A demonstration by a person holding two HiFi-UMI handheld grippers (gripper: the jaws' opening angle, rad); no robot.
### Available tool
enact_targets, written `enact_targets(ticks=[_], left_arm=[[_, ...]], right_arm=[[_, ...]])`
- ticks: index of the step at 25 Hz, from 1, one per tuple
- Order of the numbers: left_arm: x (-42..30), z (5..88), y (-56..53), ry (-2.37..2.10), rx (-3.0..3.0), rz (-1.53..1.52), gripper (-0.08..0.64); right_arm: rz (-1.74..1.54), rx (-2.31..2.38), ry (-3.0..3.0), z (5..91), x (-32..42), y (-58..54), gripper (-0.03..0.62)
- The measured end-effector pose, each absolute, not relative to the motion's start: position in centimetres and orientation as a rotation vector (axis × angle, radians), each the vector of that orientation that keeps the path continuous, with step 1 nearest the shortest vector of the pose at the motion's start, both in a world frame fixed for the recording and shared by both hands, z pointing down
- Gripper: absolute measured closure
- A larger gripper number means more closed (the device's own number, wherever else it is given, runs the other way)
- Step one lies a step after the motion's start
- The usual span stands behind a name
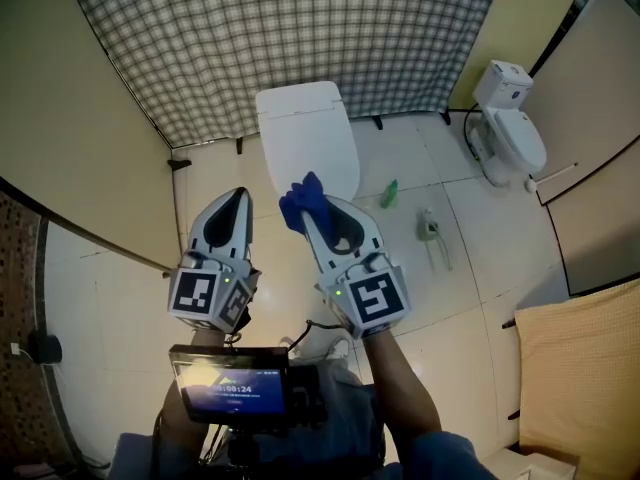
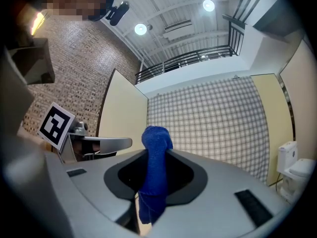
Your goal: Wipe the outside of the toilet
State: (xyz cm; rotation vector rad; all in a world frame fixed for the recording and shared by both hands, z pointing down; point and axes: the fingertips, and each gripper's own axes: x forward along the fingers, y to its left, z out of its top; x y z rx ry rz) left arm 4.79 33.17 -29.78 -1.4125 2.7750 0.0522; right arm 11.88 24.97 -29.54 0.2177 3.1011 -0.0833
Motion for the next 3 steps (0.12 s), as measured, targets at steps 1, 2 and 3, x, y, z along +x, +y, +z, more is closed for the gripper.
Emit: enact_targets(ticks=[1,2,3], left_arm=[[4.08,-30.67,33.16,2.779,-1.426,0.049,0.551],[3.58,-31.12,33.22,2.783,-1.44,0.046,0.551],[3.17,-31.39,33.31,2.787,-1.453,0.042,0.551]], right_arm=[[-0.093,0.209,3.109,-30.41,11.21,25.02,0.502],[-0.101,0.2,3.116,-30.86,10.74,25.14,0.502],[-0.108,0.192,3.122,-31.13,10.36,25.3,0.502]])
